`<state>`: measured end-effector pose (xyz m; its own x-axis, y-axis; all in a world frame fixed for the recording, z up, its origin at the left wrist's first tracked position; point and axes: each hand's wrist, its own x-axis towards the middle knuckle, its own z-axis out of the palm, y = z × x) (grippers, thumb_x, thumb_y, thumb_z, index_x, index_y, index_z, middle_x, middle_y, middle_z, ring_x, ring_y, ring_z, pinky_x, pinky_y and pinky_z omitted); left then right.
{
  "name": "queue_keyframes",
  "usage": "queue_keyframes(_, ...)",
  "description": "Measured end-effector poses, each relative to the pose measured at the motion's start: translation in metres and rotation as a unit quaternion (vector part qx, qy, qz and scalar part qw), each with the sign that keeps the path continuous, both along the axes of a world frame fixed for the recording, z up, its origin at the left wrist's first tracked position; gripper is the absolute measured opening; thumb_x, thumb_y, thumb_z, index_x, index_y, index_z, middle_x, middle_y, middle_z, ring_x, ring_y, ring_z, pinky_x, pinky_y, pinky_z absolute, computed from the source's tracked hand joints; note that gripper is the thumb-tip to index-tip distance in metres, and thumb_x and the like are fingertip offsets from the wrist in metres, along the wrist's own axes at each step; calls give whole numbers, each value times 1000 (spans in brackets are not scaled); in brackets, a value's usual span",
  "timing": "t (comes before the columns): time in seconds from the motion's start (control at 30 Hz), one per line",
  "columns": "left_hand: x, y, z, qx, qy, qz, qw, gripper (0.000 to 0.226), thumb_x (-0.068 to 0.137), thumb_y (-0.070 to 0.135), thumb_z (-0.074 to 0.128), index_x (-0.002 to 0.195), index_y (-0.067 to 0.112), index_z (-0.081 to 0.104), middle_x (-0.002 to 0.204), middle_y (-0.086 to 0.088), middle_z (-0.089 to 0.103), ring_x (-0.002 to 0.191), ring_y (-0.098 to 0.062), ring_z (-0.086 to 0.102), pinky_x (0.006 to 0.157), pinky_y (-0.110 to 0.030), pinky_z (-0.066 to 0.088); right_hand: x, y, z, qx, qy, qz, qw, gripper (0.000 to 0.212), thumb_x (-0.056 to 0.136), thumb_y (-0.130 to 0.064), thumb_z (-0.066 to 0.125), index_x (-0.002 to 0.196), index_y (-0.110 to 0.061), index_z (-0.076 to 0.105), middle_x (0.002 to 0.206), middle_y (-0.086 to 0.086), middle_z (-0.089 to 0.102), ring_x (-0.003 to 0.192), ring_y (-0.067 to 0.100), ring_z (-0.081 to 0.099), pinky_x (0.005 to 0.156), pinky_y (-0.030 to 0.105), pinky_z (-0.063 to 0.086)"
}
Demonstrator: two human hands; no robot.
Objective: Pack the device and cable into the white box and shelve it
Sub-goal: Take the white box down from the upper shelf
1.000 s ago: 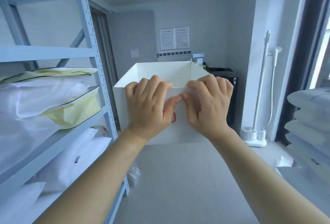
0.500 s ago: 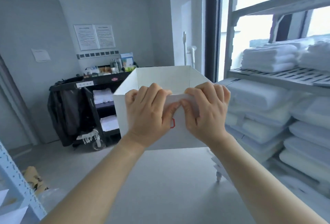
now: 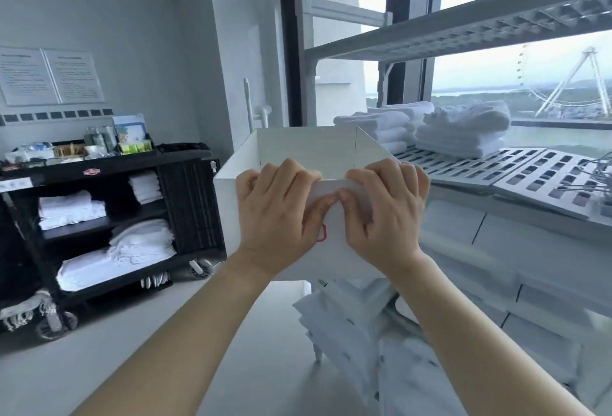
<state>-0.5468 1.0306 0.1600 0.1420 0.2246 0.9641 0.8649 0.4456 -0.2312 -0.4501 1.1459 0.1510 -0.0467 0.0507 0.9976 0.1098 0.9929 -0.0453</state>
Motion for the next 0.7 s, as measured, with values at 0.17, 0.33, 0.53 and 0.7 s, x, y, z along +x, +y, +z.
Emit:
queue_keyframes(0.17, 29, 91, 0, 11, 2, -28, 1000, 30, 90, 42, 49, 85, 15, 61, 78, -1, 59, 67, -21, 49, 71, -34, 28, 36, 86, 2, 14, 0, -30, 999, 12, 82, -26, 55, 84, -18, 63, 80, 2, 58, 79, 19, 45, 83, 40, 34)
queue_keyframes(0.33, 54, 171, 6, 8, -4, -53, 999, 30, 88, 42, 51, 85, 14, 62, 79, -1, 60, 69, -21, 48, 72, -34, 28, 68, 160, 8, 24, 4, -59, 998, 12, 82, -26, 55, 84, -17, 63, 80, 2, 58, 78, 18, 44, 83, 38, 33)
queue_keyframes(0.53, 67, 251, 12, 4, -4, -101, 995, 31, 88, 42, 51, 86, 13, 62, 80, -2, 61, 72, -19, 46, 71, -34, 28, 87, 234, 12, 35, 16, -98, 994, 11, 83, -26, 55, 84, -18, 61, 79, 2, 58, 76, 20, 45, 80, 42, 38)
queue_keyframes(0.7, 62, 313, 13, 9, 4, -136, 991, 27, 88, 41, 51, 88, 15, 59, 80, -2, 60, 73, -19, 44, 71, -34, 27, 88, 289, 12, 38, 17, -126, 991, 9, 81, -24, 57, 86, -18, 61, 79, 2, 58, 77, 20, 45, 81, 42, 37)
